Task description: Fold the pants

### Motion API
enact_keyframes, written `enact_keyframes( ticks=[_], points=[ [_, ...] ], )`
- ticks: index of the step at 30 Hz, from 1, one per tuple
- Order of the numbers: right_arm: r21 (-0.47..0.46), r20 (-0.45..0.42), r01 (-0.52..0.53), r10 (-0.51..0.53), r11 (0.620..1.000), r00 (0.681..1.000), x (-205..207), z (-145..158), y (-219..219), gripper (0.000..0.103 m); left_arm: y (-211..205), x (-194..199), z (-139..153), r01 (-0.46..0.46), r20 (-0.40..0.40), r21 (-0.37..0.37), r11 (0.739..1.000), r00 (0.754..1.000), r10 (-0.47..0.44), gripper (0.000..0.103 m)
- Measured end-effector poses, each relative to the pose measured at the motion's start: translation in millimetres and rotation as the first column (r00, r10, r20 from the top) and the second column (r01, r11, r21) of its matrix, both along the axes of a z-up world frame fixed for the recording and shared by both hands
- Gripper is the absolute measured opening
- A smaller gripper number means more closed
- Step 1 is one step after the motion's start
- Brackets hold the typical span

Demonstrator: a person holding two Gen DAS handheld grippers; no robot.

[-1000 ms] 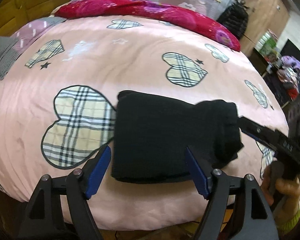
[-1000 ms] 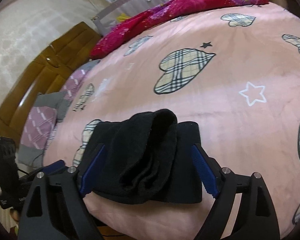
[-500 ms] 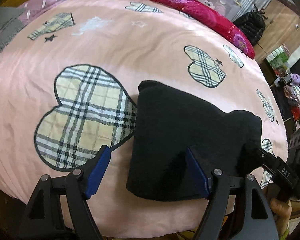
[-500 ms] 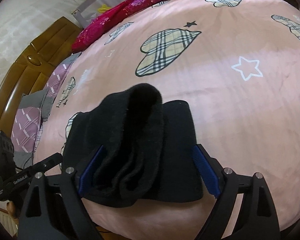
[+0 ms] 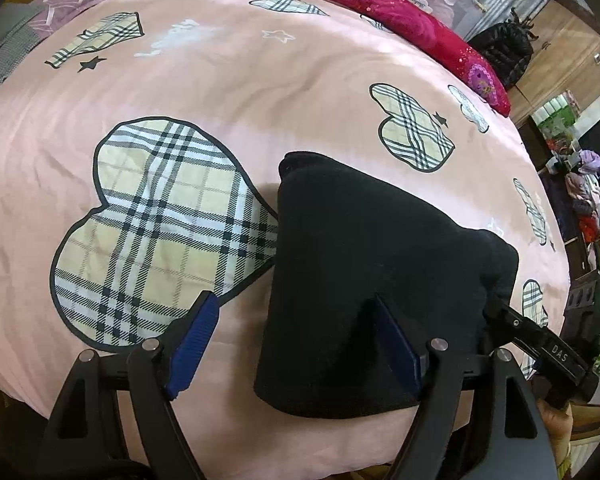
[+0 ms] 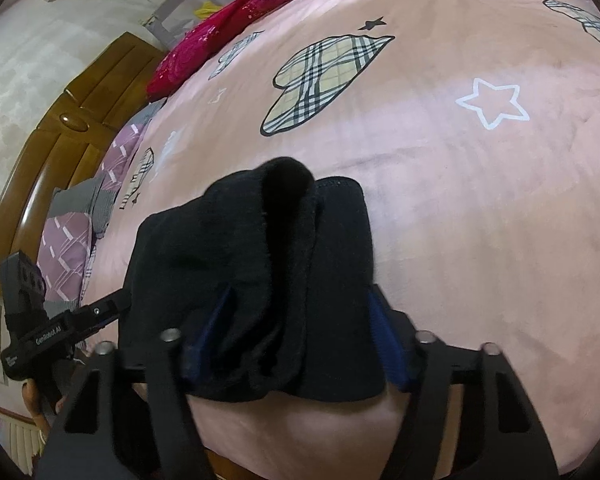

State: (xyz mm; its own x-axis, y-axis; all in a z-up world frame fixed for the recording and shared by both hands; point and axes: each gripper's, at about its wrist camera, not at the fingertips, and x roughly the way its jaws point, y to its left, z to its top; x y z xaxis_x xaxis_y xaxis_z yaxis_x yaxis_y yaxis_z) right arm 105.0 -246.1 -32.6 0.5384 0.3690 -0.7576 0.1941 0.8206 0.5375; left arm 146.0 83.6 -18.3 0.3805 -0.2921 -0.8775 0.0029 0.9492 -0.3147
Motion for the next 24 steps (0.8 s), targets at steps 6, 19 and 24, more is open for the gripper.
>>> enact_keyframes(
  ticks=[6, 19, 24],
  points=[
    [0.077, 0.004, 0.010, -0.010, 0.997, 1.000, -4, -8, -13, 0.054, -2, 2, -2, 0.009, -0.003, -0.005, 1.000, 1.000, -0.009, 0.080],
    [0.063, -0.020, 0.011, -0.009, 0.998, 1.000, 0, -2, 0, 0.077, -6, 12, -16, 0.022, -0.029, 0.002, 1.000, 0.999, -0.022, 0.081],
    [0.055, 0.003, 0.005, -0.005, 0.998, 1.000, -3, -5, -3, 0.060, -8, 16, -20, 0.026, -0.038, -0.013, 1.000, 0.999, -0.027, 0.084]
  ],
)
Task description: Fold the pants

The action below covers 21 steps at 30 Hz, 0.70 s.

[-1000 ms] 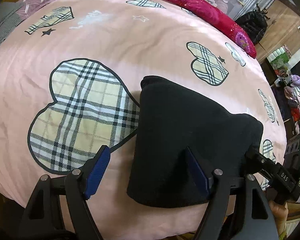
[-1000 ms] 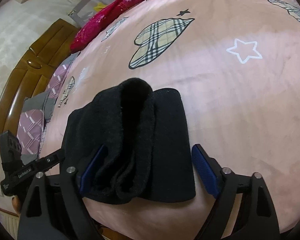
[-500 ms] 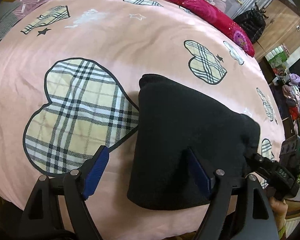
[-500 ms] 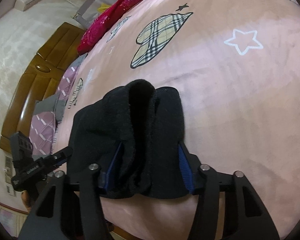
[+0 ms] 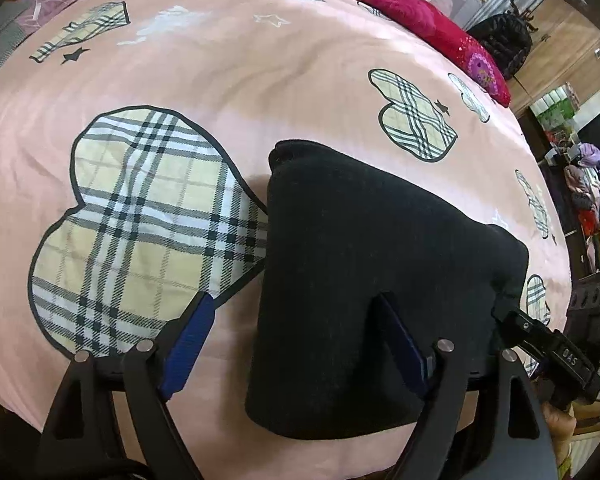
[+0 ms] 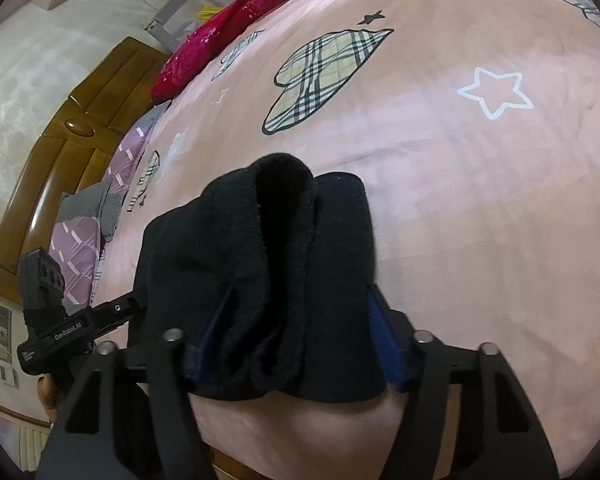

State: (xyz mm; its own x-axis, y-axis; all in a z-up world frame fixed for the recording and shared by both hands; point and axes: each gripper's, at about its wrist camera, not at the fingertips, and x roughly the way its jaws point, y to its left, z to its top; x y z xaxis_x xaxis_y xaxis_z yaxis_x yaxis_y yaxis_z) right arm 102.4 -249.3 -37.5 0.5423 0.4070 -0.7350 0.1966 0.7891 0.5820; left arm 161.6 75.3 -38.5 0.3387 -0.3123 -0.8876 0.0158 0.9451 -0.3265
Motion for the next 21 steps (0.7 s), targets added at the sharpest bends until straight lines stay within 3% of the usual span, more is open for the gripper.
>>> enact_keyframes(
  ticks=[4, 9, 13, 21],
  points=[
    [0.049, 0.012, -0.014, 0.013, 0.999, 1.000, -2, -4, -9, 0.052, -2, 4, -4, -0.001, -0.011, -0.014, 1.000, 1.000, 0.000, 0.088],
    [0.078, 0.026, -0.016, 0.014, 0.997, 1.000, -4, -8, -12, 0.050, -7, 8, -11, -0.003, -0.022, -0.031, 1.000, 1.000, 0.002, 0.088],
    [0.069, 0.038, -0.022, 0.019, 0.997, 0.999, -5, -6, -9, 0.049, -12, 10, -17, 0.026, -0.035, -0.082, 0.996, 0.999, -0.029, 0.058],
    [0.044, 0.062, -0.043, 0.040, 0.998, 0.997, -5, 2, -3, 0.046, -24, 4, -3, 0.047, 0.022, -0.020, 0.999, 0.999, -0.047, 0.038]
  ],
)
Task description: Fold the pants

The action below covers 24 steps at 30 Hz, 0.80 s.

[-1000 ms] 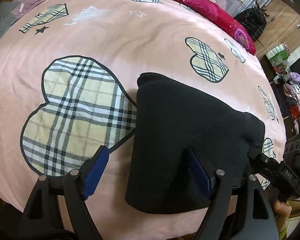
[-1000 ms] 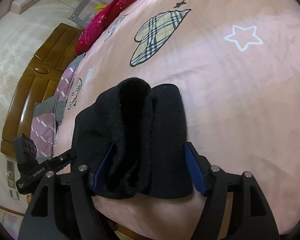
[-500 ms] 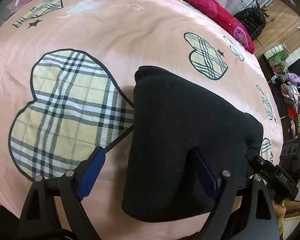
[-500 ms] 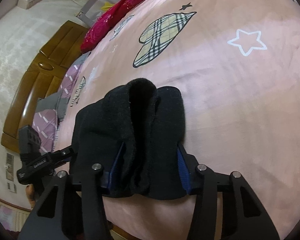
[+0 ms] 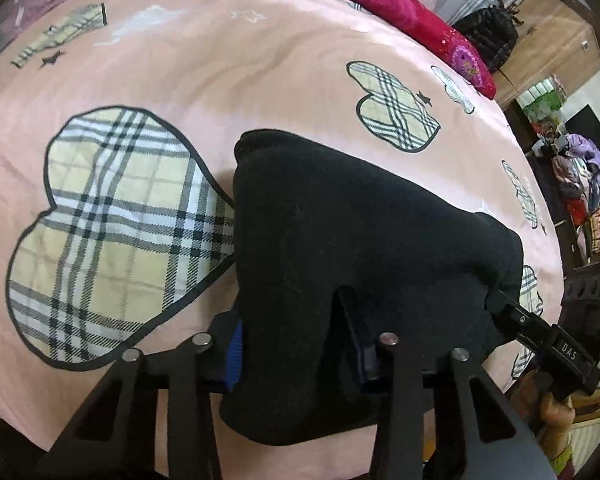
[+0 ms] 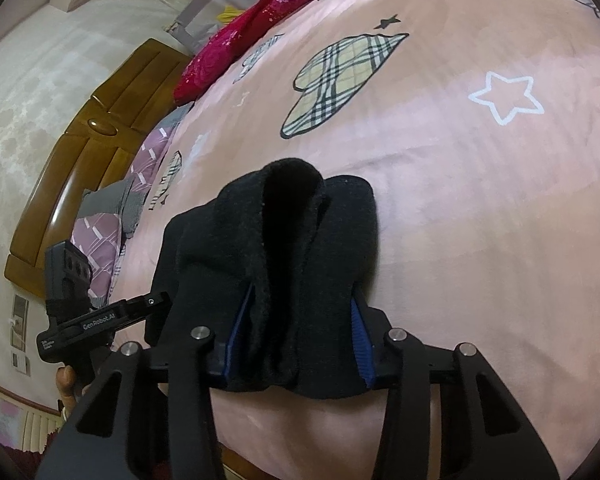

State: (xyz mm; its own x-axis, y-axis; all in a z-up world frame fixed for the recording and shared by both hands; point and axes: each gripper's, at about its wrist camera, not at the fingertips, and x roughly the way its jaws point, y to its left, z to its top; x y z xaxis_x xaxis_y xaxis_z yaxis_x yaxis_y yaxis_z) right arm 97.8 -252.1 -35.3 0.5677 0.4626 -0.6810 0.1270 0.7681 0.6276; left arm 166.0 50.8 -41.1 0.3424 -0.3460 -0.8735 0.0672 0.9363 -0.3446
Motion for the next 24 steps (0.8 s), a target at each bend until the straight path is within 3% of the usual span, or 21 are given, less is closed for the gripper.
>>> enact_keyframes(
  ticks=[4, 13, 24],
  points=[
    [-0.029, 0.024, -0.015, 0.016, 0.999, 1.000, 1, 12, 6, 0.043, 1, -7, 14, 0.004, 0.033, 0.019, 1.000, 0.999, -0.005, 0.032],
    [-0.047, 0.096, -0.090, 0.094, 0.995, 0.991, 27, 42, 29, 0.042, 32, -15, 50, -0.063, 0.113, 0.051, 0.997, 0.992, 0.057, 0.032],
    [-0.036, 0.121, -0.148, 0.152, 0.988, 0.981, 85, 41, 66, 0.042, 75, 16, 58, -0.140, 0.147, 0.105, 0.985, 0.981, 0.124, 0.032]
  ],
)
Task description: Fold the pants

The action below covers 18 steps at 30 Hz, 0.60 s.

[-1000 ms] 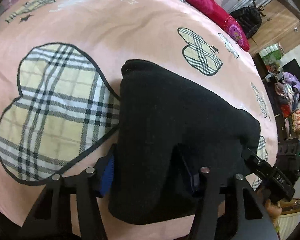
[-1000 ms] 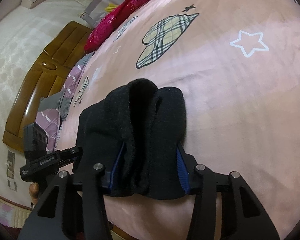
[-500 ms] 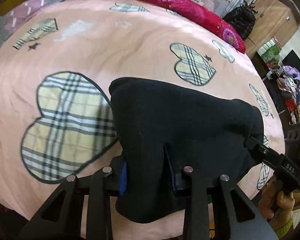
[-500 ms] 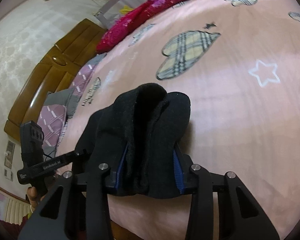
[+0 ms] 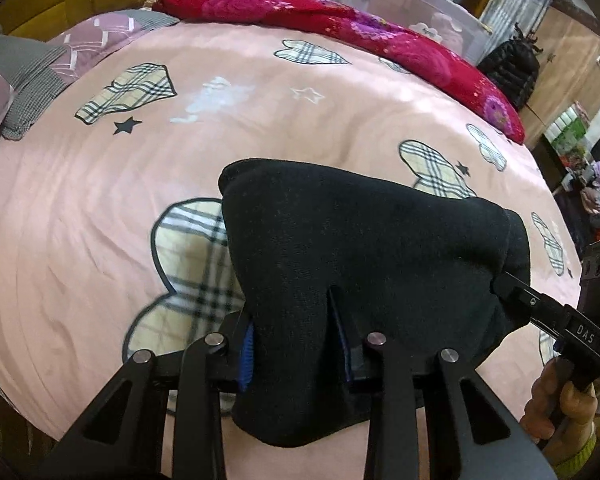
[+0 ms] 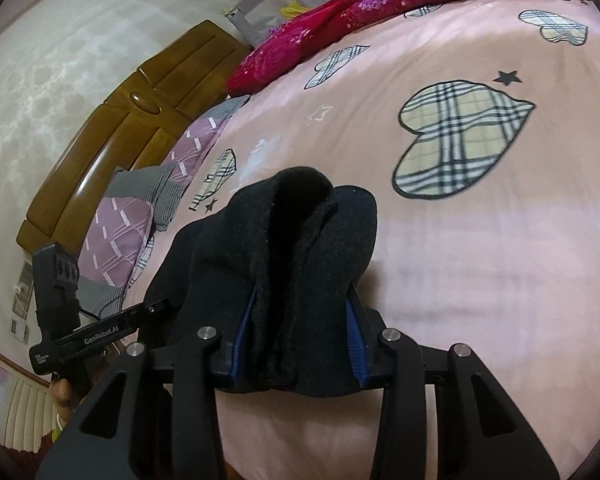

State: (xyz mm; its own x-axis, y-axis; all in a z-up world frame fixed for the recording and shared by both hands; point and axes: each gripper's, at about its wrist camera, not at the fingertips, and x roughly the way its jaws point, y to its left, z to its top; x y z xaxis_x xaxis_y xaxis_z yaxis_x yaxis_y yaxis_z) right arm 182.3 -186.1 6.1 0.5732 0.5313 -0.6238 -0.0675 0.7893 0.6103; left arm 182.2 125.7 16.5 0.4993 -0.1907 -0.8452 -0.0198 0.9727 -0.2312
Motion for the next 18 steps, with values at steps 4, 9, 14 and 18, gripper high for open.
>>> enact_keyframes(
  ticks=[4, 9, 14, 18],
  points=[
    [-0.012, -0.010, -0.018, 0.018, 1.000, 1.000, 16, -6, 5, 0.042, 7, 11, -12, -0.017, -0.017, 0.001, 1.000, 1.000, 0.017, 0.032],
    [-0.028, -0.042, -0.033, 0.032, 0.999, 0.999, 26, -17, 8, 0.042, 10, 15, -30, -0.025, -0.050, 0.005, 1.000, 0.998, 0.026, 0.032],
    [-0.031, -0.059, -0.032, 0.030, 0.999, 0.998, 28, -28, 7, 0.043, 10, 16, -38, -0.022, -0.049, 0.008, 1.000, 0.999, 0.022, 0.036],
    [-0.031, -0.072, -0.030, 0.027, 0.999, 0.997, 30, -37, 4, 0.045, 9, 17, -43, -0.025, -0.057, 0.004, 1.000, 0.998, 0.025, 0.042]
  ],
)
